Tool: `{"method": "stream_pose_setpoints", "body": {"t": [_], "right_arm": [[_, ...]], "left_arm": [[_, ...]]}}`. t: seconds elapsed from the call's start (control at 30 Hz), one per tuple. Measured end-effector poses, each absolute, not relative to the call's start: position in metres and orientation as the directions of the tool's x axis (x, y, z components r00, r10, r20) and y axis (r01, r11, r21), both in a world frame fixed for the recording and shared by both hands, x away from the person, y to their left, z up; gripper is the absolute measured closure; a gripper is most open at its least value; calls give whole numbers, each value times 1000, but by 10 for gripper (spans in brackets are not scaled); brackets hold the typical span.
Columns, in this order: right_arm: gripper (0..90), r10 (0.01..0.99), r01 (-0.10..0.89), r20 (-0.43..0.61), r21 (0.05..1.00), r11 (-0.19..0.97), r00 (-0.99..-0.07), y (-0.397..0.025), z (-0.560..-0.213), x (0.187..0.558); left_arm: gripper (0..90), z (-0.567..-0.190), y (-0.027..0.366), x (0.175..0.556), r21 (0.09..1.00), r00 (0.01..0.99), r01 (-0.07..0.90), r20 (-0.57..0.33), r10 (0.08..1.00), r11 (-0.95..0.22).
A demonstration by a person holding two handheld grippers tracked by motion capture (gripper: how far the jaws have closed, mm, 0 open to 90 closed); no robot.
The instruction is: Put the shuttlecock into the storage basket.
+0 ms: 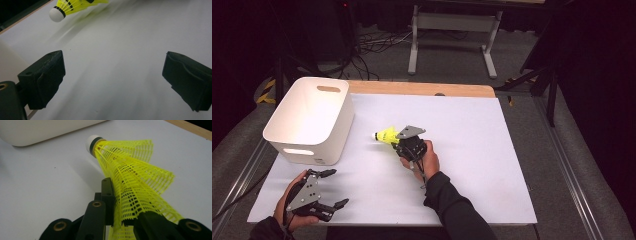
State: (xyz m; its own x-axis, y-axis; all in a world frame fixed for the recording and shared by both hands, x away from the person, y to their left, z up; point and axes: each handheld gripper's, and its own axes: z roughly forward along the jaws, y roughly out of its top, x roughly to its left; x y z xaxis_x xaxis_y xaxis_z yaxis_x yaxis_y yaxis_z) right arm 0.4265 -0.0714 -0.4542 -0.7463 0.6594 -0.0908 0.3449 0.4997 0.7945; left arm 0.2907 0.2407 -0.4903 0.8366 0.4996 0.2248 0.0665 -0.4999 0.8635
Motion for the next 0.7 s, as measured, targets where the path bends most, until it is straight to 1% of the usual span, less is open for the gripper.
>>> {"method": "stream_pose_setpoints", "body": {"t": [0.3, 0.4, 0.47, 0.7], "right_arm": [[839, 620, 272, -139, 809, 520, -772, -94, -445, 402], [839, 608, 260, -142, 811, 524, -781, -101, -442, 396], [839, 596, 244, -165, 803, 544, -786, -106, -440, 391], [841, 576, 217, -182, 804, 554, -797, -121, -432, 379]], "left_arm": [[53, -491, 239, 292, 861, 833, 80, 219, 508, -503], [54, -490, 237, 291, 858, 831, 77, 225, 508, -507], [53, -490, 238, 290, 855, 832, 70, 234, 502, -514], [54, -490, 241, 291, 859, 828, 80, 225, 513, -506]]}}
